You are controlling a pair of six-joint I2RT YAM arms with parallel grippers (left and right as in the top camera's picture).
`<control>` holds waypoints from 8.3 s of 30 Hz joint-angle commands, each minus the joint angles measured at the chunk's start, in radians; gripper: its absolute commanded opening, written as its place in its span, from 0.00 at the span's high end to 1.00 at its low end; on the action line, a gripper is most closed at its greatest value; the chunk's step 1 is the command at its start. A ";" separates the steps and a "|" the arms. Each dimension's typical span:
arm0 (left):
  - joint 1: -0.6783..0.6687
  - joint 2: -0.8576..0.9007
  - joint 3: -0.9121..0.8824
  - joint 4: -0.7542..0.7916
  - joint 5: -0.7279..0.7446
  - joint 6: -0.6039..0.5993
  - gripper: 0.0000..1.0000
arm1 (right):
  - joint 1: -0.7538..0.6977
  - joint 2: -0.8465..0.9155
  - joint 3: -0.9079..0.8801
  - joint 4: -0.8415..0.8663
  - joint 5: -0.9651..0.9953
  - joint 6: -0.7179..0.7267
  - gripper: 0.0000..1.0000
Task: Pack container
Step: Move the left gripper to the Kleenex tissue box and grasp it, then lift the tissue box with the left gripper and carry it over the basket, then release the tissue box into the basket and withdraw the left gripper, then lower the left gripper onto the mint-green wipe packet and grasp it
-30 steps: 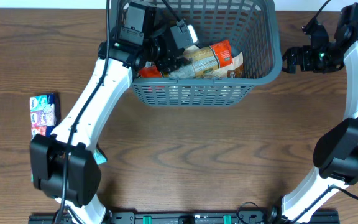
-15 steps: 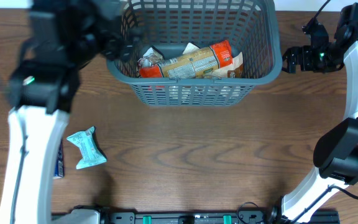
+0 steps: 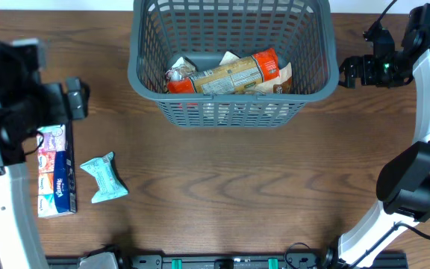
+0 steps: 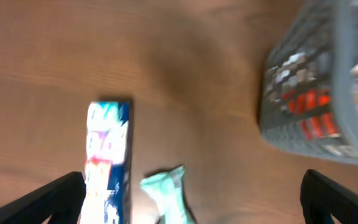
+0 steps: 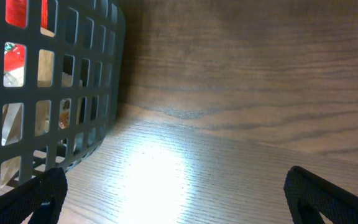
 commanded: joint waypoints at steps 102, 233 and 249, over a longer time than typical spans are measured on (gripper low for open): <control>0.256 0.592 -0.483 0.352 -0.172 0.043 0.69 | 0.002 -0.002 -0.007 0.010 -0.006 -0.012 0.01; -0.150 0.008 -0.023 -0.232 -0.202 -0.134 0.02 | 0.003 -0.002 -0.007 -0.013 -0.007 -0.011 0.01; -0.150 0.010 -0.746 0.211 -0.145 -0.282 0.01 | 0.003 -0.002 -0.007 0.006 -0.007 -0.011 0.01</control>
